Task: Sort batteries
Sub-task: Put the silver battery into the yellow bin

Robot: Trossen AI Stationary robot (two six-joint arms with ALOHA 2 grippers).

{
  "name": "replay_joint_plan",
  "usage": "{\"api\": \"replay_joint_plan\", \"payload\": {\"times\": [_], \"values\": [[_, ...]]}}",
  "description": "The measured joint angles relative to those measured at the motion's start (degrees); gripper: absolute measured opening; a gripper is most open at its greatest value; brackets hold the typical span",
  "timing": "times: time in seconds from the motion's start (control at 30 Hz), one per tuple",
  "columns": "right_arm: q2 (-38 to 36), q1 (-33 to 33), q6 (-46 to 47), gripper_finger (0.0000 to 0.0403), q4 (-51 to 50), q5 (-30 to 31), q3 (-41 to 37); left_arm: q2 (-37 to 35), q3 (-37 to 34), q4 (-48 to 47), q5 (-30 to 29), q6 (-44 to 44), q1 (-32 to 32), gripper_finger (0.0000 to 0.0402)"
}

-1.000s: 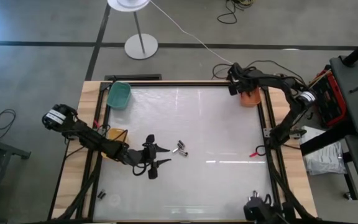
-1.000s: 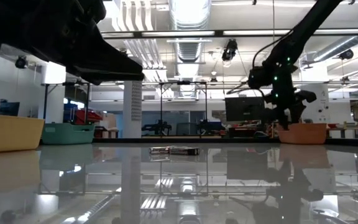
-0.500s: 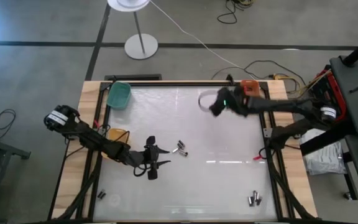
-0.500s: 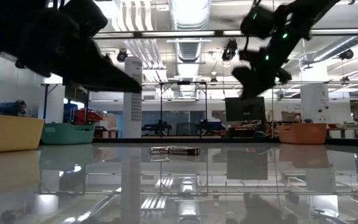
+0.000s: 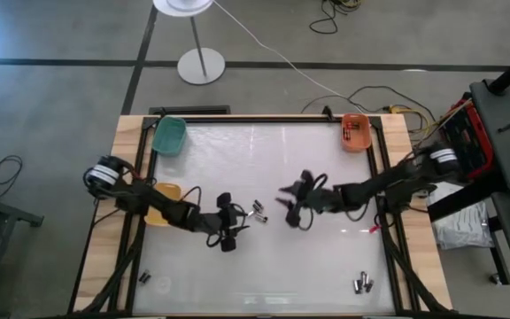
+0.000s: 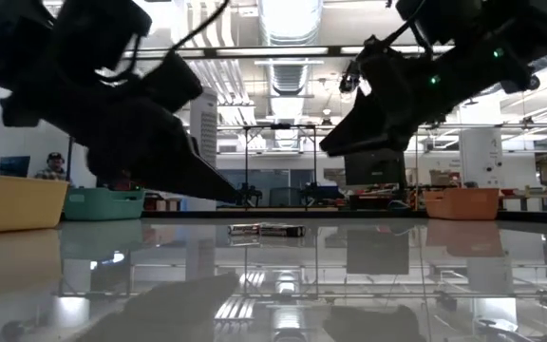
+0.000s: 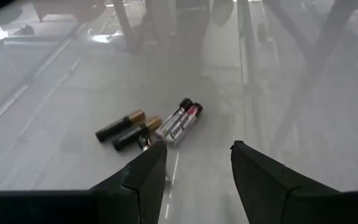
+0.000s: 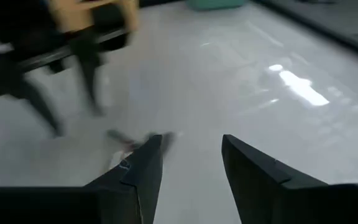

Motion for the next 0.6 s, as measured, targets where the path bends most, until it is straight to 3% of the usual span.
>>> {"api": "replay_joint_plan", "payload": {"times": [0.27, 0.6], "values": [[8.9, 1.7, 0.5, 0.0140, 1.5, 0.1, 3.7, 5.8, 3.1, -0.2, -4.3, -4.7, 2.8, 0.0156], [9.4, 1.7, -2.1, 0.0135, 1.4, 0.1, 3.7, 7.3, 3.0, -0.1, -5.3, -8.9, 2.9, 0.0140]]}}
